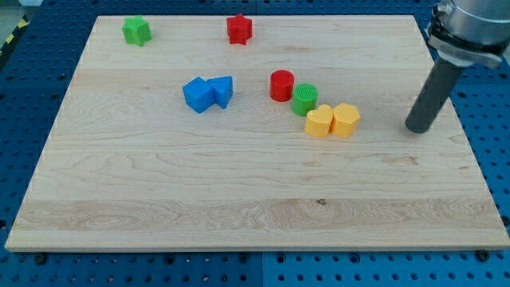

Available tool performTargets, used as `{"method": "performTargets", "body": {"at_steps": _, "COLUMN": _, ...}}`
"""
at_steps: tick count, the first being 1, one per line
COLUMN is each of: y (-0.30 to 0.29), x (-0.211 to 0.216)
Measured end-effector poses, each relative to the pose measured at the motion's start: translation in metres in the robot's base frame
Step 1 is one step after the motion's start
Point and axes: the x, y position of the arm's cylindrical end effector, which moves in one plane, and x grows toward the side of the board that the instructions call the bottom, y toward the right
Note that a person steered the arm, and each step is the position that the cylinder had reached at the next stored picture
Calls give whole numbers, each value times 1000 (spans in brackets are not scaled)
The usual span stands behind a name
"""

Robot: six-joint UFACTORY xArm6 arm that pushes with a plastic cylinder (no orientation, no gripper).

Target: Separate the yellow blocks

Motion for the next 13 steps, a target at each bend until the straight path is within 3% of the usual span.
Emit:
{"method": "performTargets", "body": {"at_steps": 2, "y": -5, "x": 62}}
{"method": "performTargets", "body": {"at_steps": 3, "y": -31, "x": 60}}
{"method": "performTargets", "body": {"at_steps": 5, "y": -109, "x": 10}}
{"method": "performTargets", "body": {"at_steps": 13, "y": -115, "x": -20}}
